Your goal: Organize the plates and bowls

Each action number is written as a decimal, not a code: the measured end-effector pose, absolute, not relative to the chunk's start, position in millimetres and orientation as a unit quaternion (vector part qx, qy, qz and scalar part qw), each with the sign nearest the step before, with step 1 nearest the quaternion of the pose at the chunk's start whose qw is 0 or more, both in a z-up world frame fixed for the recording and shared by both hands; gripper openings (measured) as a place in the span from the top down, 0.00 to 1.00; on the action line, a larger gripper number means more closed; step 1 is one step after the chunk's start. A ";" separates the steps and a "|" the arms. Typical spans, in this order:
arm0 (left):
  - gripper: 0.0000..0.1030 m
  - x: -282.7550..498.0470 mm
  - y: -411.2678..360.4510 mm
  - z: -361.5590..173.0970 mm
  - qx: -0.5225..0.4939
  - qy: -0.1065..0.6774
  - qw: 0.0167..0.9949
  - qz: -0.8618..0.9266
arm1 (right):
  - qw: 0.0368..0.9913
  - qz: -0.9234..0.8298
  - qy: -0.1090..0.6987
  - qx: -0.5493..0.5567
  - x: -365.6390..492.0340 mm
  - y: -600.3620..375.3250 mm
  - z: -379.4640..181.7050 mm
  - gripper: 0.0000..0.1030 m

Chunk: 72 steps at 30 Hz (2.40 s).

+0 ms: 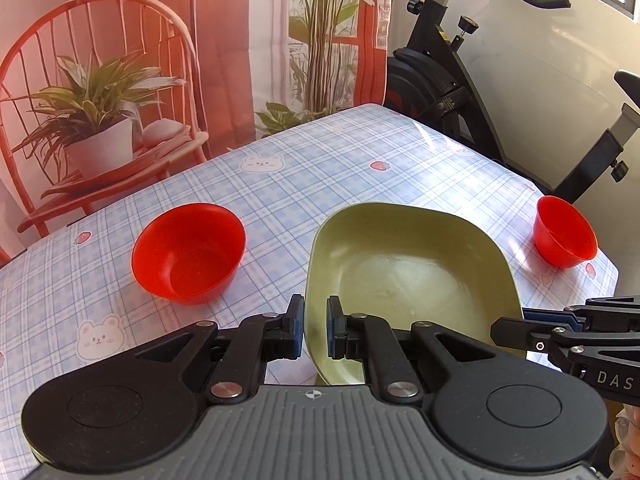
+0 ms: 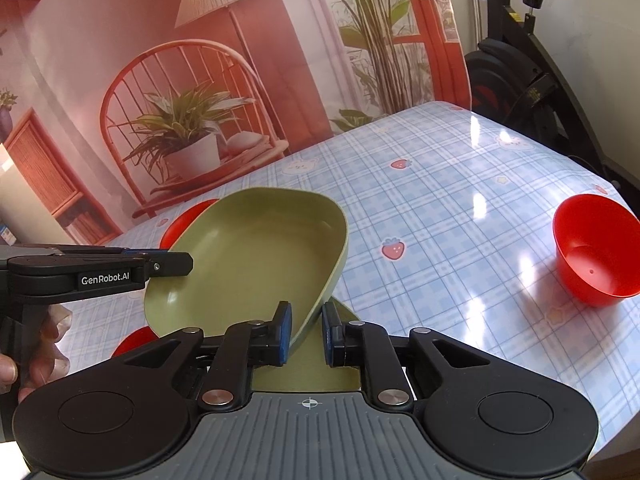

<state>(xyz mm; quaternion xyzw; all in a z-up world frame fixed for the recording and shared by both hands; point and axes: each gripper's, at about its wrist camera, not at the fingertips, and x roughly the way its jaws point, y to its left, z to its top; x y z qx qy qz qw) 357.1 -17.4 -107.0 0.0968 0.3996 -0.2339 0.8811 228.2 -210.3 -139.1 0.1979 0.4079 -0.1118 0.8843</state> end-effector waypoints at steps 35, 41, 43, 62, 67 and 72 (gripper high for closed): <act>0.89 344.7 -28.7 -144.6 0.145 0.411 0.871 -0.228 | 0.857 -0.088 0.446 0.243 191.5 -205.1 -166.6 0.84; 0.89 345.9 -28.9 -148.1 0.147 0.414 0.869 -0.225 | 0.855 -0.086 0.450 0.244 192.8 -204.7 -168.5 0.84; 0.89 346.2 -28.8 -148.9 0.147 0.416 0.869 -0.225 | 0.854 -0.085 0.451 0.245 193.4 -204.7 -169.2 0.83; 0.89 348.2 -28.9 -153.7 0.147 0.418 0.870 -0.216 | 0.851 -0.074 0.455 0.252 195.1 -206.0 -172.6 0.80; 0.87 349.6 -27.7 -154.0 0.143 0.419 0.870 -0.217 | 0.853 -0.079 0.448 0.254 192.4 -211.5 -169.2 0.80; 0.87 349.2 -28.6 -153.7 0.142 0.418 0.871 -0.216 | 0.856 -0.091 0.437 0.260 187.8 -219.4 -166.4 0.80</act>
